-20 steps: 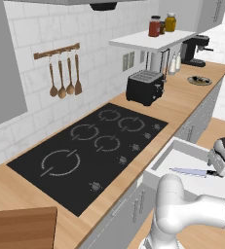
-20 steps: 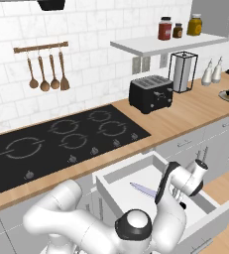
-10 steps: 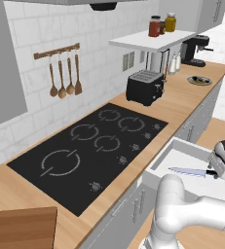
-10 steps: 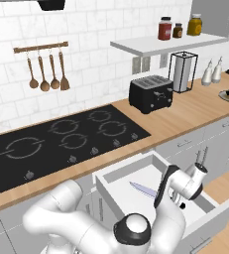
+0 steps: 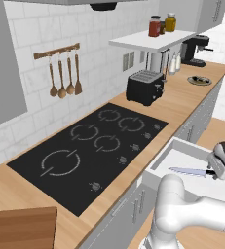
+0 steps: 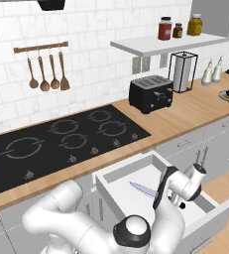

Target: Pick up the knife from the drawer and place it on the cutting board. Then place the meat from the plate to the cutting board.

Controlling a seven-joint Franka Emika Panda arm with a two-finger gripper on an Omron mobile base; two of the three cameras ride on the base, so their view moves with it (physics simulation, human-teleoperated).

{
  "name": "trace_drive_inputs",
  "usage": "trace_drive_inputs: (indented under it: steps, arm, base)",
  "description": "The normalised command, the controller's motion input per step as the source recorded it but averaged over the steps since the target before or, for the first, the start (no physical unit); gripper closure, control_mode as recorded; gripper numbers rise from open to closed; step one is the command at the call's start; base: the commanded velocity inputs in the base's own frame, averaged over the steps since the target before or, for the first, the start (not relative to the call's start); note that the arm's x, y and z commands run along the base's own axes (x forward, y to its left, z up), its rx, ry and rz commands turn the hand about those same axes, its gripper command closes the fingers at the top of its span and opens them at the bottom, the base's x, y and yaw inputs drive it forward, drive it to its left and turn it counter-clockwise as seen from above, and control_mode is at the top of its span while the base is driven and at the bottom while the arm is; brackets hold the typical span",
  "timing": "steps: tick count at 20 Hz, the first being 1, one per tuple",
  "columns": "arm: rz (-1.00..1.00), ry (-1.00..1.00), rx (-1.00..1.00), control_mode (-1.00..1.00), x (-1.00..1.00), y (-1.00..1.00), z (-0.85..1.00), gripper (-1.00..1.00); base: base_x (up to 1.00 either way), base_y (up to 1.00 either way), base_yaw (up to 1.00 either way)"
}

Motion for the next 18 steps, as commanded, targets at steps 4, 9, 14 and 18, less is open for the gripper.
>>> trace_drive_inputs:
  steps: [4,9,14,18]
  arm:
    - [0.00,0.00,0.00,-1.00,0.25,0.00,0.00,-1.00]
    - [0.00,0.00,0.00,-1.00,0.07,0.00,-0.08,-1.00]
    - [0.00,0.00,0.00,-1.00,0.00,0.00,-0.25,-1.00]
    - [0.00,-0.01,0.00,-1.00,-0.09,0.00,-0.19,-1.00]
  base:
    - [0.00,0.00,0.00]
    - [0.00,0.00,0.00]
    - [0.00,0.00,0.00]
    - [0.00,0.00,0.00]
